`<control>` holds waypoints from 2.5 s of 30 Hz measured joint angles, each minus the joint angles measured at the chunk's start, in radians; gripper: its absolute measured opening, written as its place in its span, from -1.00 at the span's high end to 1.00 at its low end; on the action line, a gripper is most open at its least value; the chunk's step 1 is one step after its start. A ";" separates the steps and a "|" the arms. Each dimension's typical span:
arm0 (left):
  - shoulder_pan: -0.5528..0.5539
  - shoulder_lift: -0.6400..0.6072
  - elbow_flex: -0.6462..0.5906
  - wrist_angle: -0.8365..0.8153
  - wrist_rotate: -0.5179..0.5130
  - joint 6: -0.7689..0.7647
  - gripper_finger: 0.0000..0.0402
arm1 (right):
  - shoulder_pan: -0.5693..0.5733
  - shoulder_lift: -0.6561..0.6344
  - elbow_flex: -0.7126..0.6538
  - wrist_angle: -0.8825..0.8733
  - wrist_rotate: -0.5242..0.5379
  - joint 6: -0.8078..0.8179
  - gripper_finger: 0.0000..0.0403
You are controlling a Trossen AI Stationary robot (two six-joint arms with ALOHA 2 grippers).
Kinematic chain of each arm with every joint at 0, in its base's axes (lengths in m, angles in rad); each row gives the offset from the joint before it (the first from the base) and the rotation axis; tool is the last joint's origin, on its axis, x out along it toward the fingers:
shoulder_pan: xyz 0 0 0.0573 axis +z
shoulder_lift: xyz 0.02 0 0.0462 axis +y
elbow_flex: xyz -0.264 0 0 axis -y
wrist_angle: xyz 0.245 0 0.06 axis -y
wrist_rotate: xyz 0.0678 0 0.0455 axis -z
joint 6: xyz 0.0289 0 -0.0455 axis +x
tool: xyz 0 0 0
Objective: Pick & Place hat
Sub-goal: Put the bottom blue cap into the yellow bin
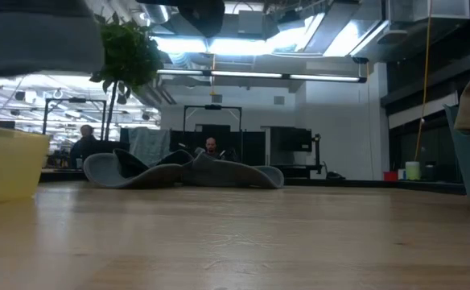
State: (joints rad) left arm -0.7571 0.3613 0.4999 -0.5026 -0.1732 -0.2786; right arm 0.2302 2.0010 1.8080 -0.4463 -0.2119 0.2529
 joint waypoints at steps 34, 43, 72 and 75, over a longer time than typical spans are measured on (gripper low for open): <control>-0.035 -0.090 0.133 -0.566 0.085 -0.323 0.97 | 0.000 0.000 0.000 0.013 0.071 -0.083 -0.20; -0.035 0.002 0.133 -0.418 0.192 -0.250 0.97 | 0.000 0.000 0.000 0.030 0.071 -0.108 -0.20; -0.035 0.040 0.092 -0.387 0.097 -0.391 0.80 | 0.000 0.000 0.000 0.029 0.071 -0.133 -0.20; -0.035 0.040 0.092 -0.388 0.098 -0.424 0.71 | 0.000 0.000 0.000 0.025 0.071 -0.135 -0.20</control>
State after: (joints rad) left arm -0.7921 0.4011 0.5915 -0.8902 -0.0747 -0.7025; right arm 0.2298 2.0014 1.8080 -0.4215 -0.1413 0.1183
